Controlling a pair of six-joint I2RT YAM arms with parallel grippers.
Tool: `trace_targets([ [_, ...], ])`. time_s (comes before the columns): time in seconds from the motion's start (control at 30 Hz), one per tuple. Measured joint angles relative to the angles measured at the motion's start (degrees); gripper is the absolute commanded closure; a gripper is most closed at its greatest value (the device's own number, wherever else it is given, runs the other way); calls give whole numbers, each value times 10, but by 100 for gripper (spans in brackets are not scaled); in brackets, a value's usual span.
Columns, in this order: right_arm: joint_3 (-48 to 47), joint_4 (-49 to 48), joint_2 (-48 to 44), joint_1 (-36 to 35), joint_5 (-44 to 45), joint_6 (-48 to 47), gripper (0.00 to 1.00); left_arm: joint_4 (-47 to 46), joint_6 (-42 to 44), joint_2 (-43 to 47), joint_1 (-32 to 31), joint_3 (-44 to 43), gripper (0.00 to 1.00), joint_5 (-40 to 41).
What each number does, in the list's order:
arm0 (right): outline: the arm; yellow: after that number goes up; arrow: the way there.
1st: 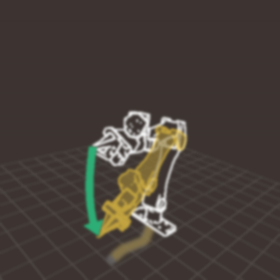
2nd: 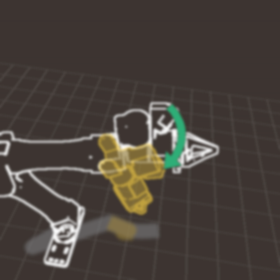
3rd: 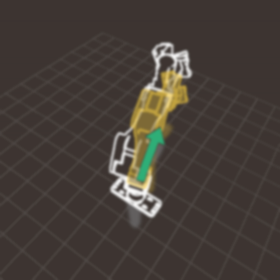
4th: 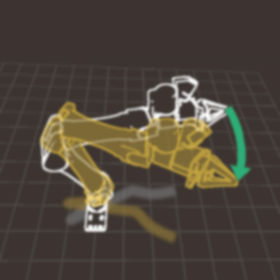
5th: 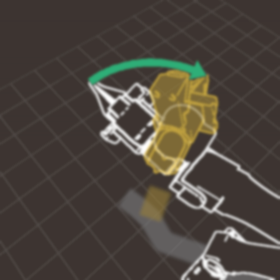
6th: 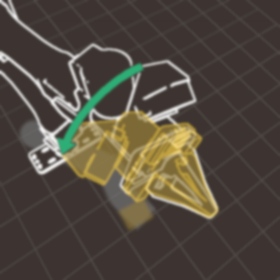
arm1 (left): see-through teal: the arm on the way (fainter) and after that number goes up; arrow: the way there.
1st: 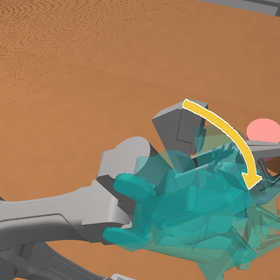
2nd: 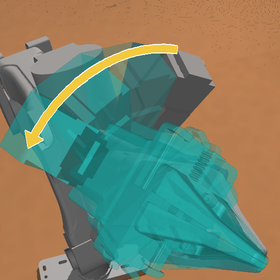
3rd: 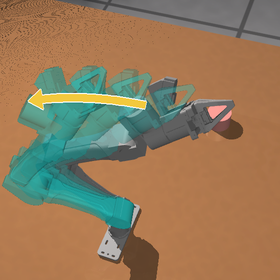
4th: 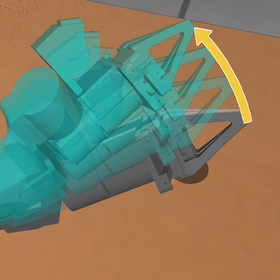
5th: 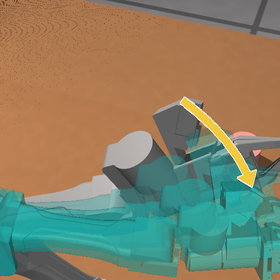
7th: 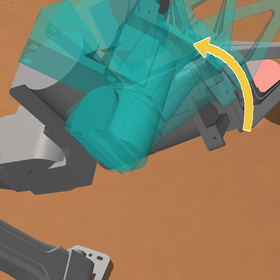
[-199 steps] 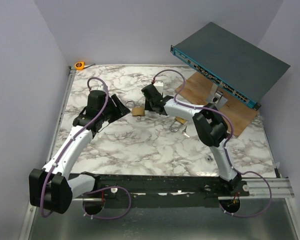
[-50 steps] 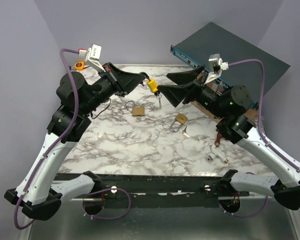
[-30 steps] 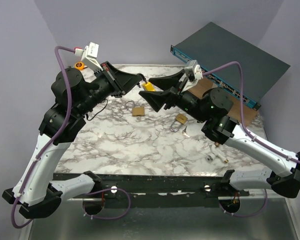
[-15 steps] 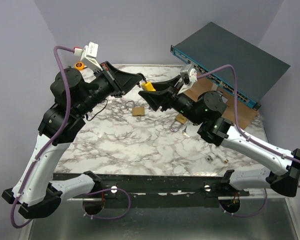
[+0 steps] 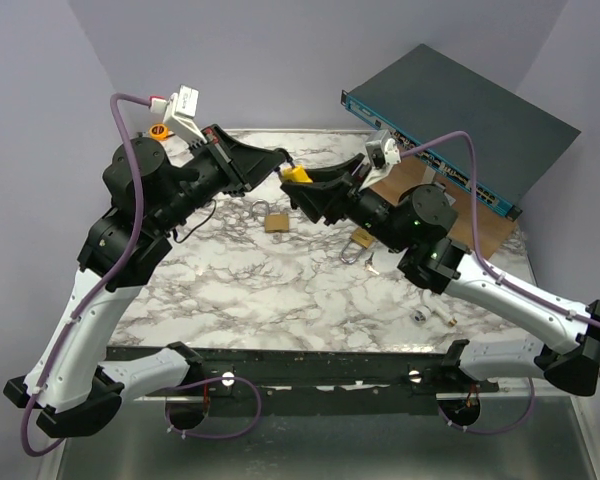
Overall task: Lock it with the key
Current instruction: Lock the lock.
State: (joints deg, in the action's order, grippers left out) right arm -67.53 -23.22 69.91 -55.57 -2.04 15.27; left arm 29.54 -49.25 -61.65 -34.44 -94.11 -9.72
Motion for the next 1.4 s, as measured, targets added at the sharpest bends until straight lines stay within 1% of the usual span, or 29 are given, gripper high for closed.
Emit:
trace_targets([
  [0.03,0,5,-2,0,-2,3,99,-1,1,1,0,2,100,-1],
  [0.07,0,10,-5,0,-4,5,99,-1,4,1,-1,3,96,-4],
  [0.2,0,44,-26,0,-31,17,99,-12,27,15,-1,23,70,-33],
  [0.27,0,66,-41,0,-50,24,99,-17,51,32,-1,42,60,-56],
  [0.33,0,87,-57,0,-72,30,99,-19,69,50,-1,57,55,-76],
  [0.5,0,136,-95,0,-140,42,99,-12,146,93,-1,85,55,-148],
  [0.67,-2,182,-115,0,-210,55,99,8,210,110,-1,87,58,-223],
  [0.77,-6,211,-124,0,-232,57,99,19,229,111,-1,87,59,-269],
  [1.03,-15,264,-136,0,-242,47,99,36,223,71,-1,90,59,-367],
  [1.07,-15,267,-136,0,-241,44,99,36,218,64,-1,92,62,-376],
  [1.2,-16,282,-136,0,-237,34,99,41,202,43,-1,96,72,-396],
  [1.23,-16,285,-136,0,-236,32,99,42,201,42,-1,96,73,-398],
  [1.37,-18,296,-136,0,-235,26,99,45,199,44,0,96,73,-403],
  [1.4,-18,296,-136,0,-235,26,99,46,200,44,0,96,71,-403],
])
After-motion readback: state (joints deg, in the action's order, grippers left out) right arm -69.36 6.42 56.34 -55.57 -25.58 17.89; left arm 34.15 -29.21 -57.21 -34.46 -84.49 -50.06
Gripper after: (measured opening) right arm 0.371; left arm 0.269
